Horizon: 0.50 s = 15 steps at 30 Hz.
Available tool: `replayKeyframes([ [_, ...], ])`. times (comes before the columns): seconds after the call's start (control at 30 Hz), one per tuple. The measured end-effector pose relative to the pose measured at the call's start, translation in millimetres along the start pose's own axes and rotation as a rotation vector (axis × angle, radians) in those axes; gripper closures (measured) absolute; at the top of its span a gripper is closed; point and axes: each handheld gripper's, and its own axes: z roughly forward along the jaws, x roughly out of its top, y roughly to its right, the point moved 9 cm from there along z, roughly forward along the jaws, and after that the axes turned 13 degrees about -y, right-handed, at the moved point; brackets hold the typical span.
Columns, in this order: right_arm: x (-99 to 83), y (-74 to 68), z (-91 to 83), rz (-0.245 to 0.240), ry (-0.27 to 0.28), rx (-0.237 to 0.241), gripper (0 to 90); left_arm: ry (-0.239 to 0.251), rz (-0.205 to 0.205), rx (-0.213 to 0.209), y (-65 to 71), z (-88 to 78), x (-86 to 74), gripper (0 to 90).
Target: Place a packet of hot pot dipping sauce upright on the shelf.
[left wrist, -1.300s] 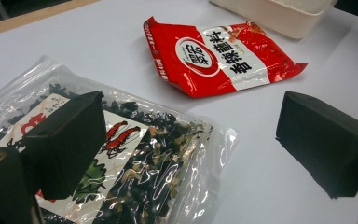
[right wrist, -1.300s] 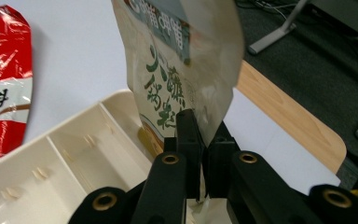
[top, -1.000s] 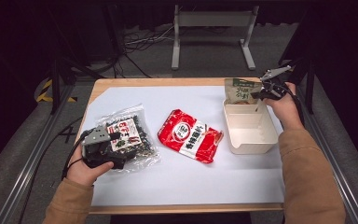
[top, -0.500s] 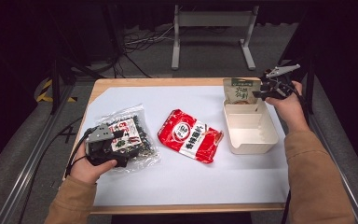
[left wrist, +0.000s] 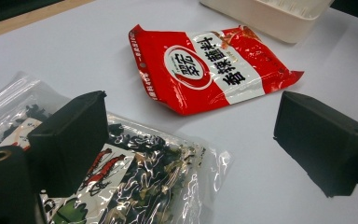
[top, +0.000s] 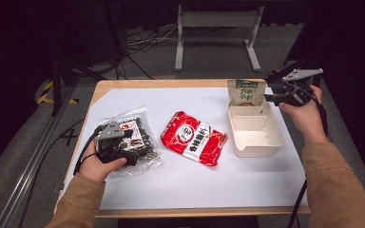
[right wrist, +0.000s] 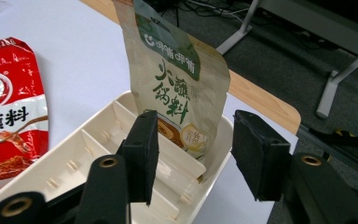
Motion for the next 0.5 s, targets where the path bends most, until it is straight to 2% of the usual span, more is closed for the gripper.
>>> replayKeyframes([
  [0.03,-0.4,-1.9,-3.5,0.008,0.011,-0.002,49.2,-0.001,-0.005,-0.003,0.5,0.5,0.5,10.5],
  [0.13,-2.1,-14.4,-12.6,0.011,0.036,0.048,49.1,-0.006,0.001,-0.004,0.6,1.6,1.9,10.5],
  [0.27,-5.2,-30.7,-24.0,-0.02,0.05,0.065,47.8,-0.015,-0.002,-0.005,1.2,3.3,2.7,11.0],
  [0.5,-11.1,-66.7,-40.7,-0.06,0.074,0.124,48.4,-0.031,-0.005,-0.006,2.7,1.3,3.1,12.3],
])
